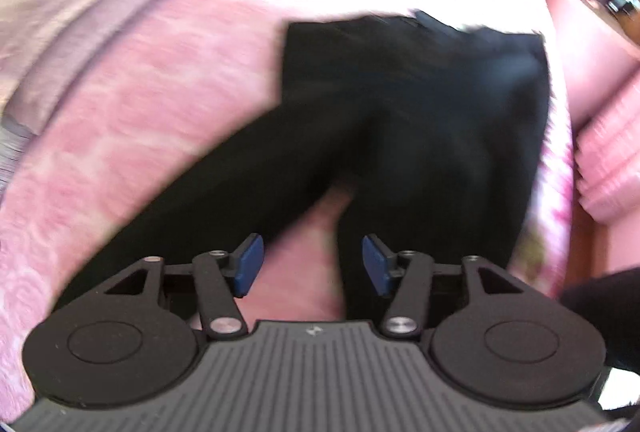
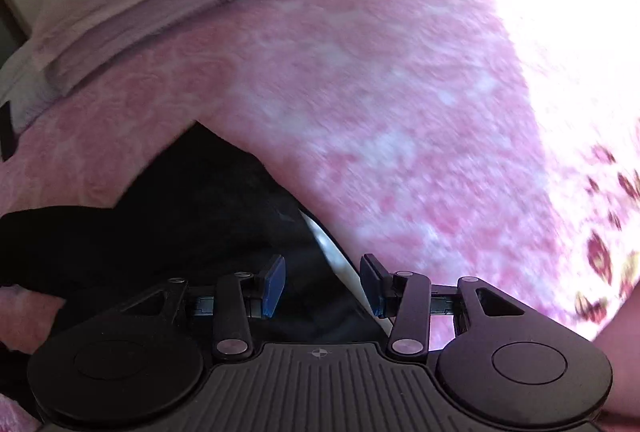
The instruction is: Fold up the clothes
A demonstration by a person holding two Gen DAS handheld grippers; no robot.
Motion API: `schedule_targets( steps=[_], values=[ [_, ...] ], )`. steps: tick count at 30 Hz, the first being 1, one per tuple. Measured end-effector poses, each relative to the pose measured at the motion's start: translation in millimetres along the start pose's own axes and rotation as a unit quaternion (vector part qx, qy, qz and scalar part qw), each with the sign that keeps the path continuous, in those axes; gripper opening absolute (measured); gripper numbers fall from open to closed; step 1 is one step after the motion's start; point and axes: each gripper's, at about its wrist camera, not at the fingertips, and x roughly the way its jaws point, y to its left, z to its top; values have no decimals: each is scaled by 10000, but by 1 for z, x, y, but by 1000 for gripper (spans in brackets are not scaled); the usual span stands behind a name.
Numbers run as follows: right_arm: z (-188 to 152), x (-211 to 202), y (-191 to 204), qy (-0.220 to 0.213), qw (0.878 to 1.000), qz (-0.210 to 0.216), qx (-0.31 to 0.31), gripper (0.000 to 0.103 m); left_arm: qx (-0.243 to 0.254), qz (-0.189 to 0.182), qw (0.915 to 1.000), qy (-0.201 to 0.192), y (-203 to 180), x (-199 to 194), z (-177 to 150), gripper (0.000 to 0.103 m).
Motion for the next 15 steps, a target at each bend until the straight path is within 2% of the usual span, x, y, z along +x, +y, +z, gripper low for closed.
schedule_targets(
  steps=[2,5,7,8,11,15],
  values=[
    [24,12,27,-108,9987,280,-412,45,-66,82,9999,-66,27,11,10,51],
    [56,45,64,12,9910,872,-1013,45,-242,76,9996,-83,57,29,24,53],
    [77,76,85,184,9841,1069,-1405,45,-306,68,9995,-62,65,43,30,61],
    [87,92,94,274,9800,1157,-1599,45,-329,70,9994,-43,68,50,32,62],
    [112,156,109,577,9622,1461,-2225,46,-403,83,9992,18,76,73,39,62],
    [125,230,116,908,9320,1842,-2988,46,-662,42,9976,181,76,106,38,62]
  ],
)
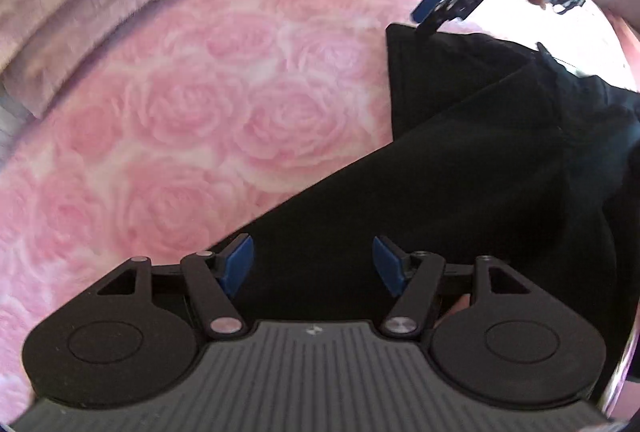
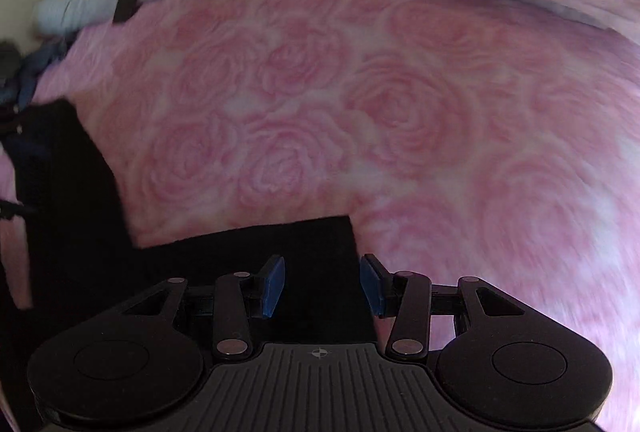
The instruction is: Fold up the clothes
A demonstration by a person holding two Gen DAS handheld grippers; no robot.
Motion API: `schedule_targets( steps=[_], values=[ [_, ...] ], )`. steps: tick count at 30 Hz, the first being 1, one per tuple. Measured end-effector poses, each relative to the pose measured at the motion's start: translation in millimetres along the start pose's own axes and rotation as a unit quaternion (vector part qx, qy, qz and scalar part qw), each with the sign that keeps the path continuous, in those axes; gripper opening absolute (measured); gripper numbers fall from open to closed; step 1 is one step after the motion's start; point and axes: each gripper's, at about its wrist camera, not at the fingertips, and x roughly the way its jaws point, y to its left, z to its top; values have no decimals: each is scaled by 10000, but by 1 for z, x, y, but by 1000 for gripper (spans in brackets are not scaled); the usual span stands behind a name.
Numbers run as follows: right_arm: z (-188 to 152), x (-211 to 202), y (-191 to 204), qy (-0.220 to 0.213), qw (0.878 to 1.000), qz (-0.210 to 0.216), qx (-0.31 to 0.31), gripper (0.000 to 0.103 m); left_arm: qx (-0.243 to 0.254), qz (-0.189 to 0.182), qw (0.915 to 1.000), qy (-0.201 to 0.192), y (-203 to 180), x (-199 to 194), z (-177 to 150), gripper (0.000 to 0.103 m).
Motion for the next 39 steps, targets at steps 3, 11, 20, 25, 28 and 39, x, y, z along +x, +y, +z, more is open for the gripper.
schedule_targets(
  steps=[3,11,20,25,28,39],
  values=[
    [0,26,-15,54,9986,523,-105,48,-142,-47,9995,288,-1,21,-2,63],
    [-6,-42,-48,-606,9914,633,971,4,166,-124,9990,394,-21,5,23,57],
    [-29,-99,-137,-1360,9618,-1308,1982,5,-90,250,9995,142,-16,0,57,57],
    [-44,-106,-103,-1338,9601,-1399,2018,11,-448,647,9952,585,-10,-31,-5,58],
    [-52,-106,-57,-1326,9642,-1300,1891,62,-730,1026,9877,924,0,-54,-61,59],
    [-27,-44,195,-956,9910,-430,827,63,234,2321,9595,1578,91,-124,-263,60]
  ],
)
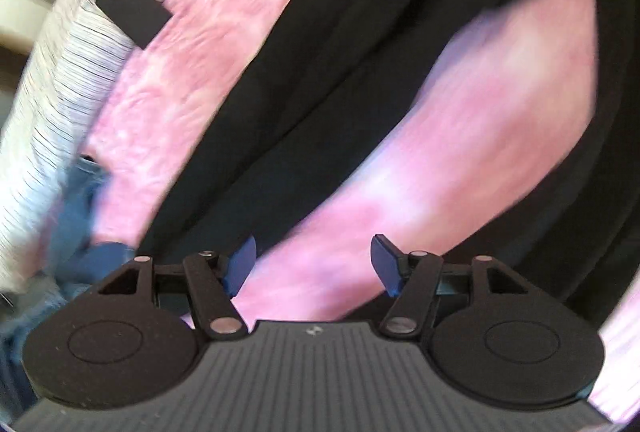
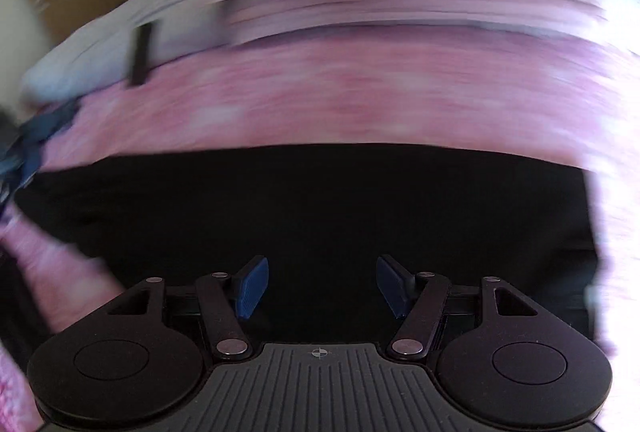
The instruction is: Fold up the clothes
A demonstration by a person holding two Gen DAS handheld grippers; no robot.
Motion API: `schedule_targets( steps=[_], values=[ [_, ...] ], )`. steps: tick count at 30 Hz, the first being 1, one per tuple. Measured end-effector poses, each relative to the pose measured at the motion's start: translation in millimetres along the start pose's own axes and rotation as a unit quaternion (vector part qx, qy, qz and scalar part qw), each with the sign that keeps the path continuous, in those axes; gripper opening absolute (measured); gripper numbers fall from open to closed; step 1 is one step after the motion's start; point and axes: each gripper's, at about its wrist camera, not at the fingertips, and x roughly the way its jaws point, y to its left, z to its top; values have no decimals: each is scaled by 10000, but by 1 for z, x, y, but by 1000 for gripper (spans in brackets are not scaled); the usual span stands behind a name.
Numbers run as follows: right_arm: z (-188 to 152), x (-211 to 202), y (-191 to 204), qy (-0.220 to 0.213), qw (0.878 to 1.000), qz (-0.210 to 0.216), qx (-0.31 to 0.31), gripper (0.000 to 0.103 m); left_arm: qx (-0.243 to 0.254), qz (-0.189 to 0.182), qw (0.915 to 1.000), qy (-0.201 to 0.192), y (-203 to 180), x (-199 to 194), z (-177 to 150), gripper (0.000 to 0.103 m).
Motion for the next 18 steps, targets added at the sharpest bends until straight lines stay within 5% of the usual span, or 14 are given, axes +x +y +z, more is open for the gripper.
schedule_targets(
  steps=[5,10,15,17,18],
  values=[
    [-11,43,116,360,9981,125,-483,63,818,73,9960,-338,55,43,-34,60],
    [-23,92,203,793,9813,-170,-1743,63,1011,-425,9927,-498,101,75,-44,60],
    [-48,129,231,1335,9404,-1112,-2924,63,823,-943,9914,-370,111,95,-45,62],
    [-49,135,223,1417,9385,-1212,-2906,63,830,-1097,9899,-335,113,98,-44,55],
    [-49,137,218,1443,9396,-1168,-2876,63,849,-1238,9882,-299,115,97,-43,43]
  ],
)
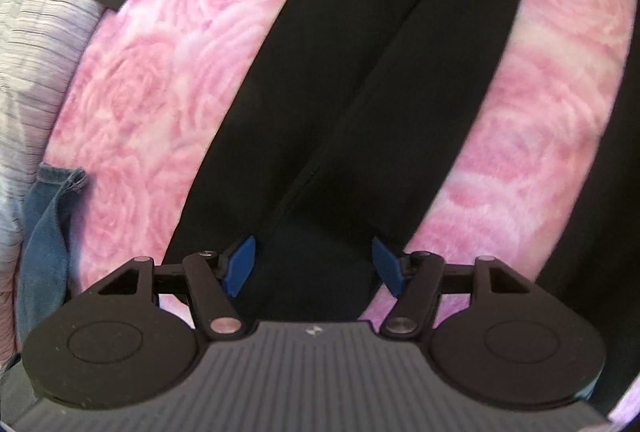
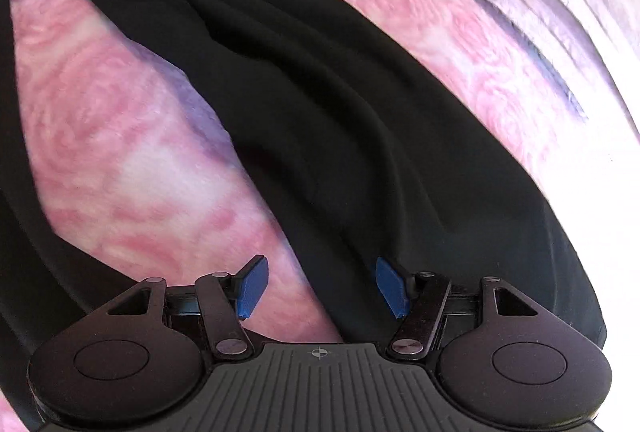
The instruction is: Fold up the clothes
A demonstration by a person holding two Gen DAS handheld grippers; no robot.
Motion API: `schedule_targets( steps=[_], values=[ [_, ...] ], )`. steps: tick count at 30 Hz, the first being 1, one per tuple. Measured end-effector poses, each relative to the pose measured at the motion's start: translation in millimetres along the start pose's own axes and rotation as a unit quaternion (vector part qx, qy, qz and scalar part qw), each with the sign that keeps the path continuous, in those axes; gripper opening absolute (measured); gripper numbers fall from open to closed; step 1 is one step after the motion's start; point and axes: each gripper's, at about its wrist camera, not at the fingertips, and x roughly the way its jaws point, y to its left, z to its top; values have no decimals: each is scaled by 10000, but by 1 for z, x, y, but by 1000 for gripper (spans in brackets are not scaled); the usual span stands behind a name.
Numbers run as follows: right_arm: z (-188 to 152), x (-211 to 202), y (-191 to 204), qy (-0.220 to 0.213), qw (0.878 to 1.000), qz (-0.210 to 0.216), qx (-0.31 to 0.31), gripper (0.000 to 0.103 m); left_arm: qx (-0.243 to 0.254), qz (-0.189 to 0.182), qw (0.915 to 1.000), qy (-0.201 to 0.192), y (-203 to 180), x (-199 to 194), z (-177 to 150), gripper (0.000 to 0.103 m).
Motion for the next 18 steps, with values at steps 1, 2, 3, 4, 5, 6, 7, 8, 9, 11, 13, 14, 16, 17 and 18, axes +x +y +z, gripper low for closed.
schedule_targets(
  steps=[1,2,3,4,5,6,7,8,9,11,13,14,16,17,18],
  values=[
    [-1,3,-3,16,10000,46,-2,63,26,-81,10000,34,1,-2,0,27],
    [-2,6,-5,39,10000,77,-48,63,115,-66,9999,71,0,-5,0,15],
    [-2,7,-6,53,9999,111,-76,63,262,1,9996,68,-2,-11,0,5],
    [-2,7,-9,54,9998,152,-73,63,394,114,9992,1,-4,-19,-1,5],
    [-2,7,-11,53,9998,184,-71,63,463,309,9984,-97,-6,-30,-4,5],
    [-2,6,-13,51,9998,201,-74,63,498,546,9971,-196,-9,-43,-7,4],
    [-2,4,-15,49,9997,217,-77,63,514,739,9956,-258,-14,-55,-10,4],
    [-3,3,-18,46,9997,234,-81,63,516,895,9942,-287,-21,-66,-14,3],
    [-3,1,-19,42,9996,256,-71,63,584,1018,9926,-297,-30,-74,-20,3],
    [-6,-5,-19,25,9995,324,-2,63,826,1152,9896,-248,-53,-82,-33,3],
    [-8,-11,-18,8,9992,392,67,63,1064,1130,9878,-112,-76,-78,-47,0],
    [-10,-14,-18,-8,9991,415,79,63,1141,1089,9875,-63,-87,-75,-52,0],
    [-13,-21,-17,-73,9991,407,29,63,1210,995,9877,0,-103,-66,-60,0],
    [-15,-23,-17,-105,9993,361,11,63,1221,998,9875,25,-107,-62,-61,0],
    [-17,-25,-18,-141,9994,318,0,63,1169,1015,9879,33,-108,-60,-61,0]
  ],
)
